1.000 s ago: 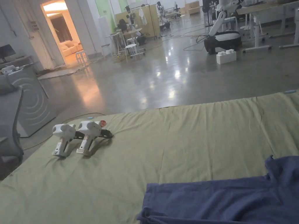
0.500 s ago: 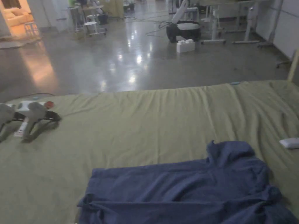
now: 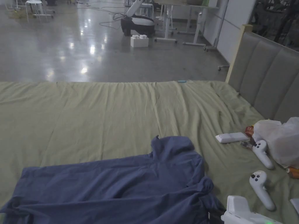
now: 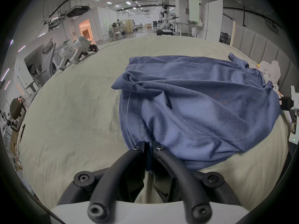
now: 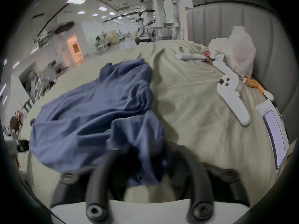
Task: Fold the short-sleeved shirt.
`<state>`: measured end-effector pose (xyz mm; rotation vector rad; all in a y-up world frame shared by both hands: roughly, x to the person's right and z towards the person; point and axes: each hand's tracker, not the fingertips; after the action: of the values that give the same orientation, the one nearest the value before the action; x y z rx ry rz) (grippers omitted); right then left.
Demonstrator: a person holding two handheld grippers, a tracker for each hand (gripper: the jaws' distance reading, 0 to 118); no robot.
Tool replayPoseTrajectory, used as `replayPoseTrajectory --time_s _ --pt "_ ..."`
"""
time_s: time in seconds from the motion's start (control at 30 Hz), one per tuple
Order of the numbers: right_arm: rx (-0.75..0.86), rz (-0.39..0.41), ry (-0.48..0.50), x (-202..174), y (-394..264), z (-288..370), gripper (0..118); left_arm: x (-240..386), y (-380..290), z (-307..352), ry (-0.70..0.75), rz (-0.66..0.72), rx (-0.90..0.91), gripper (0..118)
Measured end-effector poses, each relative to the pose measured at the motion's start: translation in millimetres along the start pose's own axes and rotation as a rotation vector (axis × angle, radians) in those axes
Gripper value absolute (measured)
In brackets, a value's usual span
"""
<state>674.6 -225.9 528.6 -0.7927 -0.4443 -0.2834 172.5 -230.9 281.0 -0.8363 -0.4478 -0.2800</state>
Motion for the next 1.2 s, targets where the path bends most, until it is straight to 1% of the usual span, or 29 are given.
replayPoseTrajectory --time_s 0.03,0.07,0.1,0.17,0.2,0.27,0.33,0.47,0.5,0.6,0.73,0.87,1.0,1.1,1.13,1.17,1.2 --pt "0.009 0.045 -0.023 -10 -2 3 12 1 0 0 0.002 -0.002 0.001 6" --pt "0.016 0.067 -0.029 -14 -4 5 12 1 0 -1 0.003 -0.003 -0.001 6" --pt "0.004 0.071 -0.031 -16 -3 5 11 0 0 -2 0.002 -0.004 -0.002 6" --pt "0.006 0.063 -0.033 -19 0 9 8 -8 4 1 -0.023 0.01 -0.014 5" --pt "0.01 0.067 -0.039 -18 1 12 8 -13 6 4 -0.041 0.023 -0.006 0" --pt "0.038 0.049 -0.086 -16 7 28 8 -22 8 21 -0.059 0.056 0.057 0" --pt "0.08 0.03 -0.094 -18 10 49 8 -30 9 44 -0.083 0.12 0.076 0" --pt "0.103 0.028 -0.131 -21 2 89 8 -51 0 89 -0.17 0.278 0.115 0" --pt "0.107 0.027 -0.13 -20 -4 99 8 -54 -7 97 -0.156 0.285 0.117 0" --pt "0.111 0.022 -0.137 -18 -25 127 8 -57 -33 124 -0.142 0.23 0.113 0" --pt "0.071 -0.028 -0.117 -16 -62 158 8 -61 -74 144 -0.156 0.214 0.056 0" --pt "0.044 0.015 -0.124 -26 -91 173 8 -59 -99 153 -0.137 0.199 0.032 0" --pt "0.035 -0.006 -0.116 -29 -103 182 8 -61 -107 156 -0.128 0.215 0.037 0" --pt "0.02 0.0 -0.105 -27 -108 178 8 -58 -109 158 -0.1 0.202 0.085 2" --pt "0.018 0.005 -0.107 -27 -110 175 9 -56 -108 157 -0.087 0.193 0.085 14" --pt "-0.012 0.017 -0.109 -26 -110 173 11 -55 -108 155 -0.064 0.176 0.072 28" --pt "-0.029 0.013 -0.112 -25 -111 171 19 -54 -107 156 -0.068 0.162 0.075 49"
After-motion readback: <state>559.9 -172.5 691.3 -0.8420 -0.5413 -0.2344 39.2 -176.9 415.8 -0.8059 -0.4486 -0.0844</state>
